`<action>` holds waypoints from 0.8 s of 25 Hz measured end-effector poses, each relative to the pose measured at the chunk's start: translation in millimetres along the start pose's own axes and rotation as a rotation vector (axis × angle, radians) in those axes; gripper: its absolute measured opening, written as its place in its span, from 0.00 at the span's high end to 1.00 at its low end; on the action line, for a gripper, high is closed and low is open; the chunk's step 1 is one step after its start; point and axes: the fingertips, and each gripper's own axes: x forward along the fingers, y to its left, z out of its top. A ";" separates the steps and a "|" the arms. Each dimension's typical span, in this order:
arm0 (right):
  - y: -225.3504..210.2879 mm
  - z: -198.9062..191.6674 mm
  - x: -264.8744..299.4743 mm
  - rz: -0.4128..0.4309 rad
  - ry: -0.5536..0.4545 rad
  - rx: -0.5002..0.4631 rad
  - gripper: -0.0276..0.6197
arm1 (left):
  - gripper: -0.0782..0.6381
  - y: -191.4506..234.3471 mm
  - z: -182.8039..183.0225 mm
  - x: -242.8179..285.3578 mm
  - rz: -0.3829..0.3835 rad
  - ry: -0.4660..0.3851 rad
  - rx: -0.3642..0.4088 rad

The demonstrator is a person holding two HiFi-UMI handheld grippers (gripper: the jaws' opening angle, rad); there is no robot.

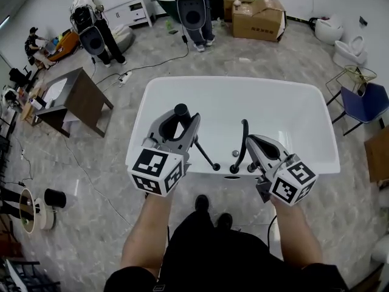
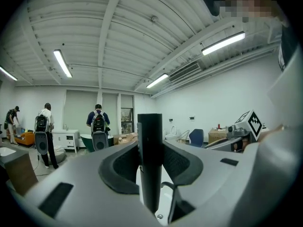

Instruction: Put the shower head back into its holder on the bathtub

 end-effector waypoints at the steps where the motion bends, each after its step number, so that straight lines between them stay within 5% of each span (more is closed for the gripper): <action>1: -2.2 0.2 -0.2 -0.007 0.001 0.004 0.94 | 0.69 -1.4 2.4 2.8 -0.008 -0.003 0.002; 9: -15.5 -5.3 14.6 -0.030 0.012 0.018 0.94 | 0.69 -1.2 1.7 33.8 -0.076 -0.003 -0.003; 20: -34.3 -20.7 35.6 -0.073 0.077 0.034 0.94 | 0.69 2.8 -65.5 72.2 -0.149 0.105 -0.075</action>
